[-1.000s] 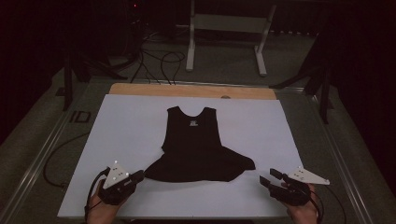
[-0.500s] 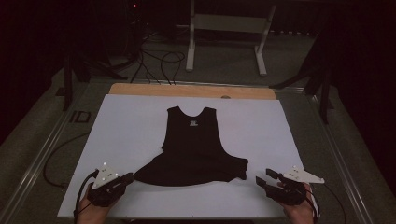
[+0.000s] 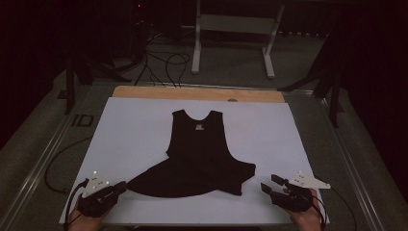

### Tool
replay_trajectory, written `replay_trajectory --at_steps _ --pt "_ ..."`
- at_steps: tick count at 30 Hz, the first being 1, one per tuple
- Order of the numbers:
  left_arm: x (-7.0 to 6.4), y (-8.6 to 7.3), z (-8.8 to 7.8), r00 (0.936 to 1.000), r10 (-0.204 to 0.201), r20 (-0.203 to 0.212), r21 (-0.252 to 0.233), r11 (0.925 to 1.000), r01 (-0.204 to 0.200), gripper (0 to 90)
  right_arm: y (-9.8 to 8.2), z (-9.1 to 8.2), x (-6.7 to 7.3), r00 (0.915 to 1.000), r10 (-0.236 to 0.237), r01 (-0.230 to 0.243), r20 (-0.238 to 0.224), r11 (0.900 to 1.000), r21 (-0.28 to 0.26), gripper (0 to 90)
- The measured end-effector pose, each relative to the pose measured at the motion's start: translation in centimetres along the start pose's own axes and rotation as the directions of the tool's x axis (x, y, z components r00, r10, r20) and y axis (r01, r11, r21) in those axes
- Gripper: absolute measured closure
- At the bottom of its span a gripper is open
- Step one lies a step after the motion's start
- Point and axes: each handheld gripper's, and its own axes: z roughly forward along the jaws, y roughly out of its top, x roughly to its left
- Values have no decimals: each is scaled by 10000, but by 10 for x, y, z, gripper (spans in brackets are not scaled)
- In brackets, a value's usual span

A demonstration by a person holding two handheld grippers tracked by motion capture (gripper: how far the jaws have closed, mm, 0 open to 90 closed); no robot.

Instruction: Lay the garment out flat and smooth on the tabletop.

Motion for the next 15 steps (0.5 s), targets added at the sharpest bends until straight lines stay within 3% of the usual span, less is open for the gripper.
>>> replay_trajectory --at_steps 15 --pt "24 -22 -21 9939 -873 -669 150 9960 885 840 1 6 7 9995 -219 223 -222 9996 157 425"
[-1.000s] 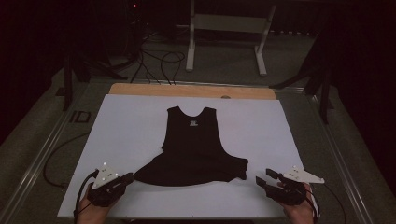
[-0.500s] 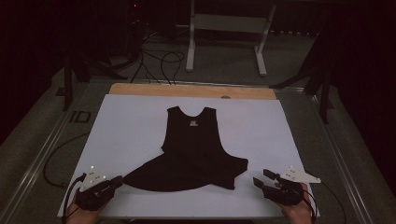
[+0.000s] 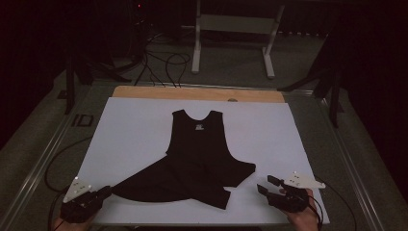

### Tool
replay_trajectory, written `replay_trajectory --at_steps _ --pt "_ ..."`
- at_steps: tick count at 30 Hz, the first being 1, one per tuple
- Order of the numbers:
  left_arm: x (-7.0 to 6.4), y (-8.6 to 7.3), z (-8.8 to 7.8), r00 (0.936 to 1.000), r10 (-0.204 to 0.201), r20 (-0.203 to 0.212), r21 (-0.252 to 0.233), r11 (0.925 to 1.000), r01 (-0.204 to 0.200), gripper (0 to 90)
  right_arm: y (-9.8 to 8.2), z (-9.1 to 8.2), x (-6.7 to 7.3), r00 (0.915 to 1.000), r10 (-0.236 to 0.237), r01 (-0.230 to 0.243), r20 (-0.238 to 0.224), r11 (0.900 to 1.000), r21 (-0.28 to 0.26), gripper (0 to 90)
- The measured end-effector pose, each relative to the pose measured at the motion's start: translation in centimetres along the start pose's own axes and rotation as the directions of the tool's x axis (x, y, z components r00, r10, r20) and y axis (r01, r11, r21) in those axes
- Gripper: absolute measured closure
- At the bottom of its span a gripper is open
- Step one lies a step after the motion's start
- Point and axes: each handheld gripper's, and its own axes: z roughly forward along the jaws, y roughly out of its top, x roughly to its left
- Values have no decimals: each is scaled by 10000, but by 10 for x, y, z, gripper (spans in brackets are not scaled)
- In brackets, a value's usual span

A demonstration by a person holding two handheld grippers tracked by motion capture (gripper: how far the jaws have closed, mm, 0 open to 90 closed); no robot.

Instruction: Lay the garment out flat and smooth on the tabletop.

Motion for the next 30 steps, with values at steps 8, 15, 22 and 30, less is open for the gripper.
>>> replay_trajectory --at_steps 8,15,22,30 --pt "6 -5 1 9996 -235 -183 267 9994 240 837 2 6 8 9995 -212 215 -238 9997 140 426" --pt "6 -4 6 9995 -205 -249 416 9989 215 834 4 15 24 9947 -675 706 -773 9968 378 427" --pt "8 -4 10 9971 -204 -728 517 9984 242 808 5 23 36 9864 -1105 1179 -1218 9915 551 430" --pt "15 -5 3 9874 -952 -1260 -256 9954 927 513 6 29 45 9788 -1331 1448 -1560 9872 663 438"
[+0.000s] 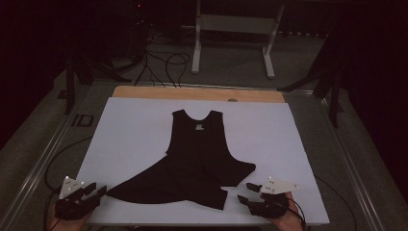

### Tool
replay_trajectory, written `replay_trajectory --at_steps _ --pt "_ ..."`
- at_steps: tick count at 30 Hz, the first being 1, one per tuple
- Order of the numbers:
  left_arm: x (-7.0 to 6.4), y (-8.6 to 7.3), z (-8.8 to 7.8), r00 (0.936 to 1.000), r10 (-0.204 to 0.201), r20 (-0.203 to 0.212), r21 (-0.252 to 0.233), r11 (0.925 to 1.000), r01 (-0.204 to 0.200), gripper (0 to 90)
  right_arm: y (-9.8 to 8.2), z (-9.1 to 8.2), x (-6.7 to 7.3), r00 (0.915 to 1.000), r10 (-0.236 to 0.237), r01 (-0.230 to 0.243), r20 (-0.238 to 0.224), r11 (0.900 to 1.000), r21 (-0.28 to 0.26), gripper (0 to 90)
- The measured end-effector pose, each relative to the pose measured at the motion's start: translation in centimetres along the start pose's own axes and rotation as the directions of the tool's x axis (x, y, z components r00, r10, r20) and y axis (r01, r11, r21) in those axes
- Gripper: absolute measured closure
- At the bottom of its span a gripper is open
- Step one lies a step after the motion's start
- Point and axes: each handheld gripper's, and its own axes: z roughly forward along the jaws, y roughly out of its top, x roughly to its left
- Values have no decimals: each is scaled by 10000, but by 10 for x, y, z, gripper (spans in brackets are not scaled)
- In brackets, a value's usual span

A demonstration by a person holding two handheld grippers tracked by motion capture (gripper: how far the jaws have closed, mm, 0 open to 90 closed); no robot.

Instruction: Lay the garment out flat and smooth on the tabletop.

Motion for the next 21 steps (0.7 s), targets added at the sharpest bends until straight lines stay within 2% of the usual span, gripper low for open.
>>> replay_trajectory --at_steps 1,2,4,7,13,16,21 --pt "-2 1 -2 10000 -9 85 -300 9995 12 513 0 2 2 10000 -63 63 -60 10000 17 440" --pt "-2 1 -2 10000 -9 85 -300 9995 12 485 0 2 2 10000 -63 63 -60 10000 17 440" --pt "-6 2 -4 9996 169 218 -662 9977 -155 470 2 7 8 9986 -361 366 -399 9992 138 447" --pt "-9 3 -4 9990 302 342 -861 9959 -271 453 3 11 14 9962 -543 557 -675 9982 200 450" --pt "-18 5 0 9962 630 602 -793 9952 -581 444 6 21 25 9890 -881 929 -1191 9950 353 476" --pt "-24 6 3 9937 800 782 -712 9947 -745 441 7 27 32 9848 -967 1046 -1443 9933 482 516" --pt "-36 8 8 9855 1175 1224 -599 9920 -1108 438 10 39 41 9802 -1228 1365 -1553 9873 811 601"
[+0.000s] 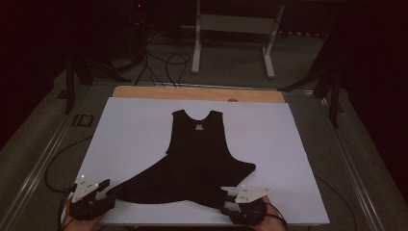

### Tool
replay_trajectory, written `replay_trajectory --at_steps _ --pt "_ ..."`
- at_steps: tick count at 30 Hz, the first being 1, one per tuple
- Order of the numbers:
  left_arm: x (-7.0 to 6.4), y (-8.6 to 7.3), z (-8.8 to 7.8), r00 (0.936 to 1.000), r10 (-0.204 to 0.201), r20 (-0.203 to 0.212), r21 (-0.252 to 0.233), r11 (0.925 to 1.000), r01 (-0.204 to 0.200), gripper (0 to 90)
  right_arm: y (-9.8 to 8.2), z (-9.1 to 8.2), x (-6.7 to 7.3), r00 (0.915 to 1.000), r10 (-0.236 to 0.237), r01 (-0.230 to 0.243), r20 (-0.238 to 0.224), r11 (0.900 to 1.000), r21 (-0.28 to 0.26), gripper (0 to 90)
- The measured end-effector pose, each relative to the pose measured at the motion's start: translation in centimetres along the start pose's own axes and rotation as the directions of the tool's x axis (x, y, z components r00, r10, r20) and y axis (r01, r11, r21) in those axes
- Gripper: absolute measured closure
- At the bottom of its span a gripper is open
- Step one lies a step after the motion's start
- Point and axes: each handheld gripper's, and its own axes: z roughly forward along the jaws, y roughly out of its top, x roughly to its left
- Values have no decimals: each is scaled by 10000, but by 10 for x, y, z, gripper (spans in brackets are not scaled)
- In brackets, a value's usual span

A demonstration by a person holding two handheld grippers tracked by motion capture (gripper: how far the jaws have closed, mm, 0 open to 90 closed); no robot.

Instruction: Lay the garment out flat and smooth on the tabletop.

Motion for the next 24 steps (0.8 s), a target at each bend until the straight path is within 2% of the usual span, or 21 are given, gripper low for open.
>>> replay_trajectory --at_steps 4,5,6,7,8,10,11,13,14,17,19,23,24 --pt "-10 2 4 9987 339 383 7 9994 -340 436 3 6 0 10000 4 -4 5 9999 104 739" --pt "-10 2 4 9987 339 383 7 9994 -340 436 3 6 0 10000 4 -4 5 9999 104 739" --pt "-13 3 6 9975 491 501 22 9988 -493 436 4 7 0 10000 -9 9 9 9999 168 797" --pt "-15 3 7 9967 554 586 30 9984 -557 433 6 7 -1 9999 10 -10 -134 10000 13 865" --pt "-16 3 7 9959 625 660 32 9980 -629 431 8 5 -1 9997 28 -33 -262 9998 -186 878" --pt "-17 4 8 9945 673 800 42 9977 -678 431 12 2 -1 9990 131 -155 -420 9982 -584 881" --pt "-18 4 9 9943 650 842 48 9978 -656 431 16 -2 -3 9982 259 -311 -539 9948 -969 881" --pt "-18 4 10 9929 690 967 107 9975 -704 431 19 -3 -5 9979 327 -390 -566 9928 -1136 881" --pt "-19 3 11 9914 726 1090 138 9971 -745 435 25 -6 -10 9977 433 -509 -526 9870 -1524 881" --pt "-21 3 14 9884 888 1232 308 9952 -933 446 38 -7 -23 9974 676 -709 -239 9787 -1926 881" --pt "-21 3 16 9865 936 1345 390 9943 -997 453 48 -6 -32 9971 744 -697 152 9763 -2049 881" --pt "-21 3 19 9855 932 1417 446 9939 -1004 461 68 2 -52 9918 1048 -863 727 9710 -2228 882" --pt "-21 3 19 9855 918 1428 445 9941 -991 463 74 7 -60 9885 1083 -830 1055 9718 -2207 882"
